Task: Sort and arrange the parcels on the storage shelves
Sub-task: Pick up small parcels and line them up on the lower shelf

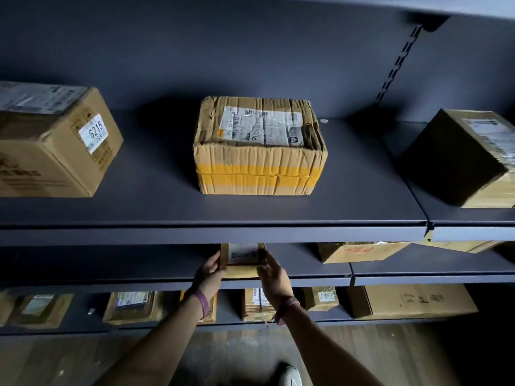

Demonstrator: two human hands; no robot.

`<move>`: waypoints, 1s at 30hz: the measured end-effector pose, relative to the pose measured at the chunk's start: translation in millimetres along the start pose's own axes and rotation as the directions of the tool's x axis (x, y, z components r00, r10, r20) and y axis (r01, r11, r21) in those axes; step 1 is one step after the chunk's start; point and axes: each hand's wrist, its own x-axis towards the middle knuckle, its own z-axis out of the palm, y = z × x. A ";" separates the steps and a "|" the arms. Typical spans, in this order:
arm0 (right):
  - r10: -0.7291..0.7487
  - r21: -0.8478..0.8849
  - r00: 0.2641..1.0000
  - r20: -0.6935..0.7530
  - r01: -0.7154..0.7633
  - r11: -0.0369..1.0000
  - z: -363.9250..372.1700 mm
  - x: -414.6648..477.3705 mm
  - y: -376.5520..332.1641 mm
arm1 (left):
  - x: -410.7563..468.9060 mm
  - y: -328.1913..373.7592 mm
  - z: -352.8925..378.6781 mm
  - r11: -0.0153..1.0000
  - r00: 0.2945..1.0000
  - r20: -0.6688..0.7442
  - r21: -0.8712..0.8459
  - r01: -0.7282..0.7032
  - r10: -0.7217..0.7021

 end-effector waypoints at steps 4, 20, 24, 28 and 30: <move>0.027 0.028 0.999 0.034 -0.028 0.999 1.6 7.3 3.9 | 3.7 2.1 2.9 1.000 1.000 0.002 -0.009 0.001 -0.001; 0.175 0.064 0.950 -0.258 -0.164 0.984 -122.0 -20.5 52.6 | -44.5 13.9 113.1 0.978 0.944 0.259 0.100 0.185 -0.205; 0.212 0.151 0.884 -0.416 -0.163 0.975 -189.3 -10.2 66.3 | -39.7 37.7 170.7 0.996 0.957 0.281 0.062 0.059 -0.074; 0.206 0.216 0.781 -0.590 -0.093 0.972 -257.5 14.4 73.3 | -28.9 58.7 223.2 0.999 0.983 0.181 -0.024 0.029 -0.025; 0.200 0.200 0.802 -0.563 -0.103 0.974 -286.2 32.9 74.4 | -26.9 63.4 243.9 0.998 0.994 0.107 -0.055 0.005 0.001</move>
